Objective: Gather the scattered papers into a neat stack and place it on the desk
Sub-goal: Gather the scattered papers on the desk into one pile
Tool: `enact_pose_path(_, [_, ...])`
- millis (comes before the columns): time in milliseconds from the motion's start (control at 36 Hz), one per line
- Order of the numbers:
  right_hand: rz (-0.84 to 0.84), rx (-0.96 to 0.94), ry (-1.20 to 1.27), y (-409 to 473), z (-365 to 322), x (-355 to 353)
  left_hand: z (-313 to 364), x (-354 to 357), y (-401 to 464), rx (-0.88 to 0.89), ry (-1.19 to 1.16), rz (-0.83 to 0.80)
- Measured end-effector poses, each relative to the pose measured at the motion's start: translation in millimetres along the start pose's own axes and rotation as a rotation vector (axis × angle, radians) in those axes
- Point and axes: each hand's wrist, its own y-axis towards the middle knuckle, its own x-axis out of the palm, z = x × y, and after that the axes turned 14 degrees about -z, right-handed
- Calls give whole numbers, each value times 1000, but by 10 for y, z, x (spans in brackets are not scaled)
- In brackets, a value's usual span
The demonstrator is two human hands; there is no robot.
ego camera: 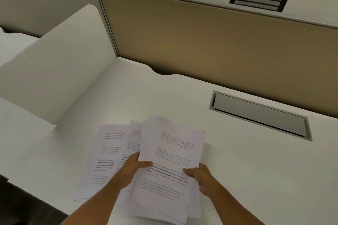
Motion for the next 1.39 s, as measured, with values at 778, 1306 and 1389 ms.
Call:
enact_pose_path(778, [-113, -94, -120, -905, 337, 115, -350, 806, -865, -62, 406, 620])
enact_pose_path(1306, [149, -128, -183, 134, 58, 1346, -66, -774, -474, -124, 443, 559])
enact_pose_path(1389, [256, -84, -274, 358, 36, 1466, -3, -871, -362, -126, 481, 544])
